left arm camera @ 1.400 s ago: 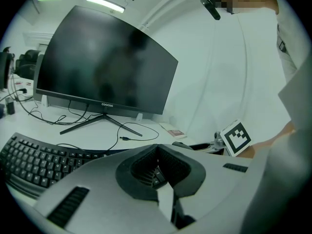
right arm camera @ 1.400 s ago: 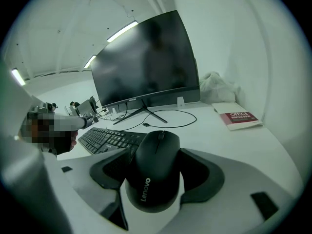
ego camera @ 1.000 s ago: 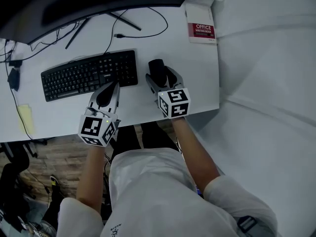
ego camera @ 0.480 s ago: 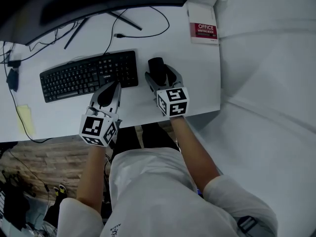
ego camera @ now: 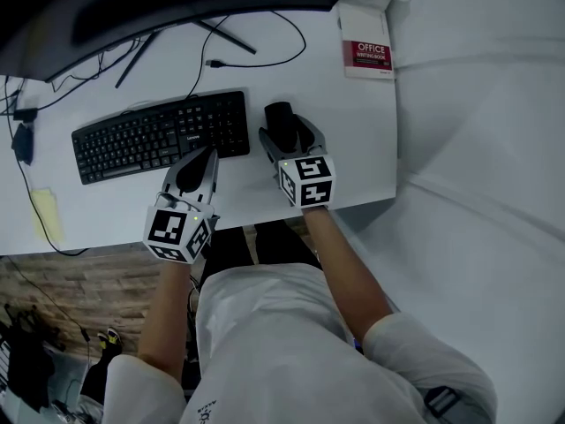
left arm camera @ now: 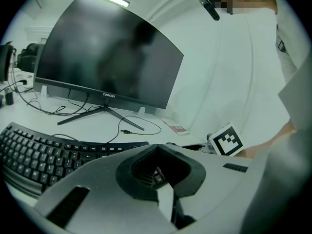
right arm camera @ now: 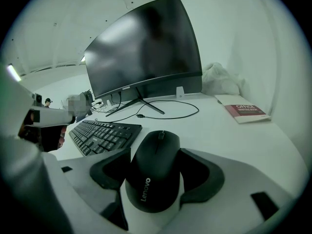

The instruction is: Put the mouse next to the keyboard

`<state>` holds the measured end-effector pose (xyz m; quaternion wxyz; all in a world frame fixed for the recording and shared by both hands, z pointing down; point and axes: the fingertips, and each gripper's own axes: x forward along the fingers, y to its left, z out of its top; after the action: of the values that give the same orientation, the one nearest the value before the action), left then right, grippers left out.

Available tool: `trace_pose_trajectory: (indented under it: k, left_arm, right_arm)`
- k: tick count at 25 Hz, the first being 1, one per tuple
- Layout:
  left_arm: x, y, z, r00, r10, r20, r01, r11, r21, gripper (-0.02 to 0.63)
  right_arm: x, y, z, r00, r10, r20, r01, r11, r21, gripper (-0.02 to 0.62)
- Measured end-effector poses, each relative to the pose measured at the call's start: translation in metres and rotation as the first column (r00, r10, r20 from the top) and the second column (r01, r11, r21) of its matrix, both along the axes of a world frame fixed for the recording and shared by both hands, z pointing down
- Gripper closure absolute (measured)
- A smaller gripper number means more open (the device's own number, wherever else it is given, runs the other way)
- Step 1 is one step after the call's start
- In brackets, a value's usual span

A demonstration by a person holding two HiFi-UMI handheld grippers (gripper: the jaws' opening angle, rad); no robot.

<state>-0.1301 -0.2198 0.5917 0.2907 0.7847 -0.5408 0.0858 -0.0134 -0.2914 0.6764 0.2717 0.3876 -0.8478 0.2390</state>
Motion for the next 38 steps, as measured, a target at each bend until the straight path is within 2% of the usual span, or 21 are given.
trace_pose_trajectory:
  k: [38]
  left_arm:
    - [-0.018, -0.001, -0.005, 1.000, 0.019, -0.007, -0.019, 1.000, 0.007, 0.595]
  right_arm:
    - [-0.004, -0.002, 0.014, 0.989, 0.019, -0.144, -0.017, 1.000, 0.012, 0.270]
